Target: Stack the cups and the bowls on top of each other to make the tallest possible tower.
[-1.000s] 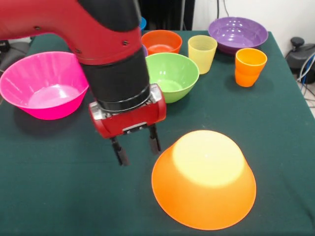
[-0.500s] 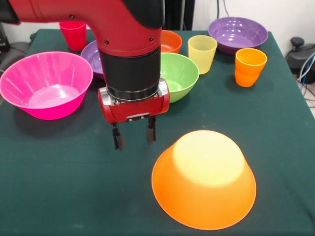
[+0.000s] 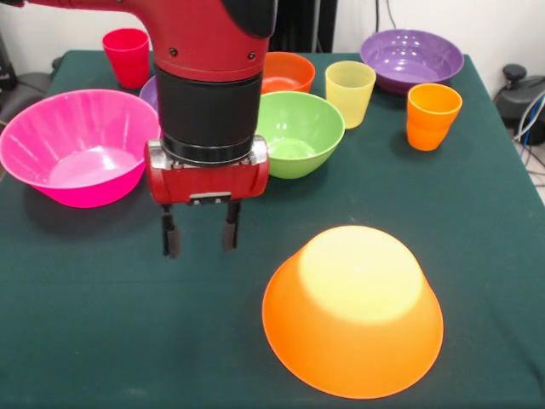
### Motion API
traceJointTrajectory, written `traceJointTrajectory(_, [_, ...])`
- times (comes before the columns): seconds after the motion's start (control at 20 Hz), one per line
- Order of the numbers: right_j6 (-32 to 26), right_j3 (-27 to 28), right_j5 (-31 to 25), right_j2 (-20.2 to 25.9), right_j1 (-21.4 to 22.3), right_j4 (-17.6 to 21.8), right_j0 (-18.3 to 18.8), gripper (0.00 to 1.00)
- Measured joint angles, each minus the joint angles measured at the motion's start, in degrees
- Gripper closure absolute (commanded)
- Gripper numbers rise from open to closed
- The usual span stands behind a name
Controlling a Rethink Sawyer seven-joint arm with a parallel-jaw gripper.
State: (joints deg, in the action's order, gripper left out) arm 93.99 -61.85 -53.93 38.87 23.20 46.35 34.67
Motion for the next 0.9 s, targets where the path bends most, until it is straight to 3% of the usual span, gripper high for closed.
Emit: traceJointTrajectory(0.9, [0.0,0.7,6.5,-7.5,-6.6,-0.1,-0.3,0.00])
